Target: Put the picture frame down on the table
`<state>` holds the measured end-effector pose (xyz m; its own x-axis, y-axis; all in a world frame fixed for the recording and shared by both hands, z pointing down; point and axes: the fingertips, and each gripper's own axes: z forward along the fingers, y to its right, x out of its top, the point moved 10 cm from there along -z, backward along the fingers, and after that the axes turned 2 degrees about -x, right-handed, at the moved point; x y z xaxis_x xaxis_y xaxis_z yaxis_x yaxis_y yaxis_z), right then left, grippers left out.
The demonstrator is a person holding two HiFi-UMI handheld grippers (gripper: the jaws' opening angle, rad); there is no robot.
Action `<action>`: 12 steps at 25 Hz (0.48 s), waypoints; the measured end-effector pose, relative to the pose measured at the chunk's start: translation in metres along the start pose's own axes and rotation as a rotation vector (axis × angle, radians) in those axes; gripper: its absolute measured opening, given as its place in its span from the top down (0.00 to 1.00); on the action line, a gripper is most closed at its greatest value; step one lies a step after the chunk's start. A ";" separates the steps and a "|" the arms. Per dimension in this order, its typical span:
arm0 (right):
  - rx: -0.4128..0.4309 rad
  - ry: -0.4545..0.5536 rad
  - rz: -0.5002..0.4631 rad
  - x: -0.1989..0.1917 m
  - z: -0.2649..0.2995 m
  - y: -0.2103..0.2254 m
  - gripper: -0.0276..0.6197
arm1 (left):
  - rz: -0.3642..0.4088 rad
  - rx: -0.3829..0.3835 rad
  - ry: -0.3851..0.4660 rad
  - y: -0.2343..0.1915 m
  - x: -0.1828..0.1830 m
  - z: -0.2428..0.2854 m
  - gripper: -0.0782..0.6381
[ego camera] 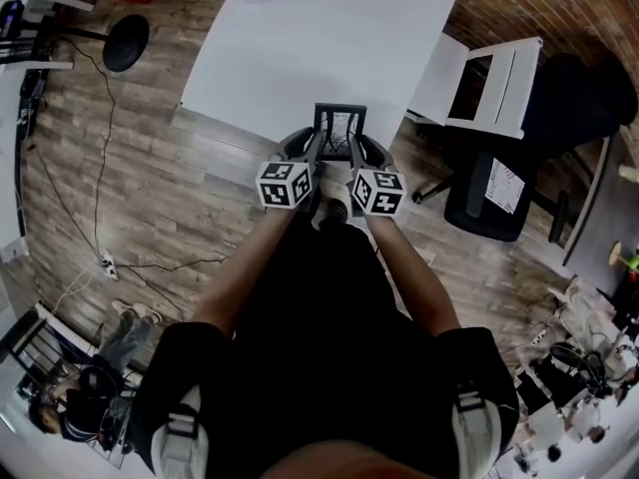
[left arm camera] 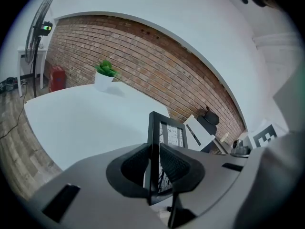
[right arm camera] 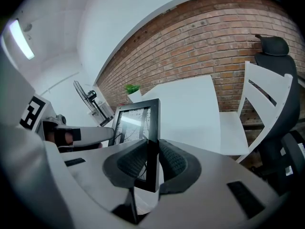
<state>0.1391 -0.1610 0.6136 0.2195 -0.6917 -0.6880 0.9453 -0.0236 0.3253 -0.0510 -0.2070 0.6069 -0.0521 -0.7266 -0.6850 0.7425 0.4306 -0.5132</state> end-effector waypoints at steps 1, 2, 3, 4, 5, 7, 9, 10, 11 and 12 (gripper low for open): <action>-0.004 -0.004 0.004 0.000 0.003 0.001 0.85 | 0.002 -0.002 -0.008 -0.002 0.000 0.002 0.78; -0.007 -0.007 0.008 -0.001 0.005 0.001 0.85 | 0.005 -0.005 -0.015 -0.004 0.000 0.005 0.78; -0.010 -0.009 0.010 -0.001 0.007 0.002 0.85 | 0.008 -0.007 -0.021 -0.006 0.000 0.007 0.78; -0.012 -0.011 0.012 -0.002 0.010 0.004 0.85 | 0.010 -0.009 -0.027 -0.008 -0.001 0.010 0.78; -0.014 -0.012 0.013 -0.002 0.012 0.005 0.85 | 0.012 -0.011 -0.032 -0.009 -0.001 0.013 0.78; -0.018 -0.013 0.017 -0.003 0.017 0.008 0.85 | 0.017 -0.016 -0.044 -0.012 -0.001 0.018 0.78; -0.022 -0.017 0.019 -0.003 0.022 0.008 0.85 | 0.024 -0.020 -0.057 -0.017 0.000 0.022 0.78; -0.024 -0.019 0.020 -0.003 0.024 0.008 0.85 | 0.026 -0.021 -0.063 -0.019 0.001 0.024 0.78; -0.025 -0.022 0.021 -0.003 0.027 0.009 0.85 | 0.028 -0.022 -0.069 -0.021 0.001 0.026 0.78; -0.026 -0.024 0.022 -0.004 0.029 0.010 0.85 | 0.028 -0.023 -0.075 -0.023 0.001 0.029 0.78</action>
<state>0.1404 -0.1797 0.6380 0.2345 -0.7093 -0.6647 0.9463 0.0101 0.3231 -0.0487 -0.2327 0.6328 0.0191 -0.7517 -0.6592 0.7273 0.4629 -0.5067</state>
